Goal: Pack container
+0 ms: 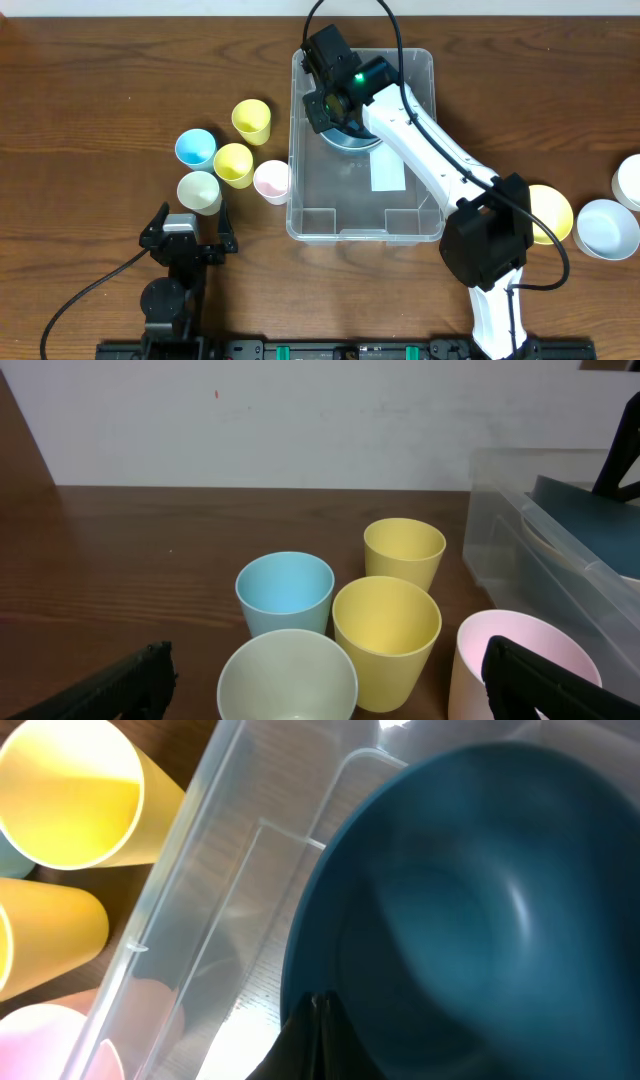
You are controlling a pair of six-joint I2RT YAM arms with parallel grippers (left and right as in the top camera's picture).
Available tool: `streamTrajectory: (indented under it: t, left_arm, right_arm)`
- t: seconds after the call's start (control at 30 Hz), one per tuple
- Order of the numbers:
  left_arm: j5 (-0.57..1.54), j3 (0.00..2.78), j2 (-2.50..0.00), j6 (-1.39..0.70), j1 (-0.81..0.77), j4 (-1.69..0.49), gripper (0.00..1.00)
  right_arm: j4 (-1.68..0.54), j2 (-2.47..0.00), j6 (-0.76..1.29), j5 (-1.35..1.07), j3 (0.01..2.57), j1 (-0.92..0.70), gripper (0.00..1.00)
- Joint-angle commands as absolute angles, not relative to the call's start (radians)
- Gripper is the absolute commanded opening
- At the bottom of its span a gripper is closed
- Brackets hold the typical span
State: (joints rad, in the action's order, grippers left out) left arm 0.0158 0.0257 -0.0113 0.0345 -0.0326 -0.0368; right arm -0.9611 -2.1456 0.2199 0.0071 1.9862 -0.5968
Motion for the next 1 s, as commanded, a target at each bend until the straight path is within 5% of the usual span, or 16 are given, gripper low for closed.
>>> streamTrajectory:
  t: [0.0, 0.97]
  left_arm:
    - [0.015, 0.004, -0.01, 0.049, -0.029, -0.069, 0.98]
    - [0.015, 0.004, -0.01, 0.049, -0.029, -0.069, 0.98]
  right_arm:
    - [-0.955, -2.134, 0.231, -0.012, 1.979, -0.59, 0.02]
    - [-0.875, -2.133, 0.264, -0.028, 1.893, -0.6, 0.02]
